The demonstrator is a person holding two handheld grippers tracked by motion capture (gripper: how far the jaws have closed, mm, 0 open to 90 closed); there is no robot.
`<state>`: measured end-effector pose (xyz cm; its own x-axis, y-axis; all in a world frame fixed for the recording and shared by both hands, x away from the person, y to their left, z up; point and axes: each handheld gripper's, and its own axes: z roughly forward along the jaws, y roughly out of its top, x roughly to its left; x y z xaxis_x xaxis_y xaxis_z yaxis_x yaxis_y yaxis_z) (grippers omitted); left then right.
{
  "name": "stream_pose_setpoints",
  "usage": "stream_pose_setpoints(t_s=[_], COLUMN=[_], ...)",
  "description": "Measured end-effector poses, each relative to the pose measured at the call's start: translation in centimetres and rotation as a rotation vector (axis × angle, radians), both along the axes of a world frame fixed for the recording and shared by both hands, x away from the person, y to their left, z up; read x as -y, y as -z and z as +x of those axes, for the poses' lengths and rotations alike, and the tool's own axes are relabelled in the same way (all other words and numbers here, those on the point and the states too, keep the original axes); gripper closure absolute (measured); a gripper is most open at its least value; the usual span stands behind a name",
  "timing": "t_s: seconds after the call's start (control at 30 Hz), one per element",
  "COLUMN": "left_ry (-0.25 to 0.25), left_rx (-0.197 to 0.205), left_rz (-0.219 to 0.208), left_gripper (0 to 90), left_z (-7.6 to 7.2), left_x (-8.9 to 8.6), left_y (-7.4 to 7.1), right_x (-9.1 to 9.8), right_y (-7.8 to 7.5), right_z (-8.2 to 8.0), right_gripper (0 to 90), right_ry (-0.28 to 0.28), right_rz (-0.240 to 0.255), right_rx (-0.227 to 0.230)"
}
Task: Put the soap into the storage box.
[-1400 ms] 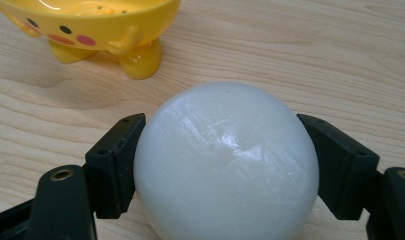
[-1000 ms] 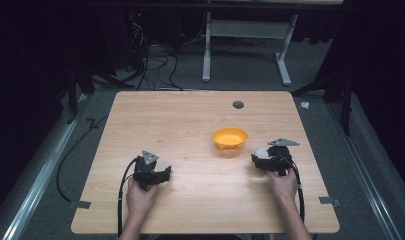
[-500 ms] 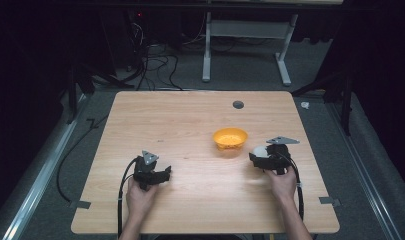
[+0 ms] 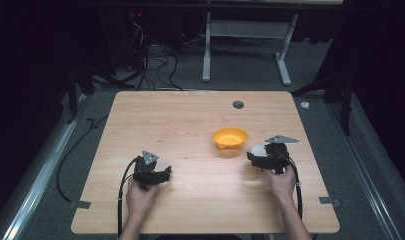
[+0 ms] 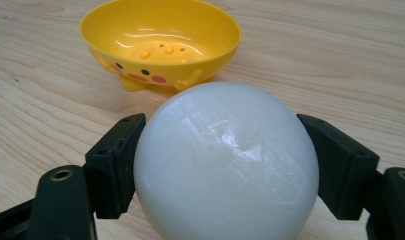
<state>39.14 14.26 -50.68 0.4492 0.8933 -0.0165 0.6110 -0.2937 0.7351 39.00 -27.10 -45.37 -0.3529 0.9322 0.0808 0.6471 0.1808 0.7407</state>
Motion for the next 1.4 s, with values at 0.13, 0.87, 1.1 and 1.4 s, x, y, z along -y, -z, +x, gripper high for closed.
stream_pose_setpoints(t_s=[0.13, 0.87, 1.1, 1.4], left_ry=[0.0, 0.0, 0.0, 0.0], left_rx=[0.0, 0.0, 0.0, 0.001], left_rz=[0.0, 0.0, 0.0, -0.001], left_gripper=[23.5, 23.5, 23.5, 23.4], left_z=[0.0, 0.0, 0.0, 0.0], left_x=[0.0, 0.0, 0.0, 0.0], left_y=[0.0, 0.0, 0.0, 0.0], right_x=[-0.1, -1.4, -1.8, -2.3], right_y=[-0.3, -2.0, -2.7, -3.3], right_z=[0.0, 0.2, 0.3, 0.6], right_gripper=[24.4, 24.4, 24.4, 24.4], right_ry=[-0.007, -0.055, -0.07, -0.088], right_rz=[-0.002, 0.004, 0.01, 0.004], right_rx=[0.007, 0.028, 0.035, 0.04])
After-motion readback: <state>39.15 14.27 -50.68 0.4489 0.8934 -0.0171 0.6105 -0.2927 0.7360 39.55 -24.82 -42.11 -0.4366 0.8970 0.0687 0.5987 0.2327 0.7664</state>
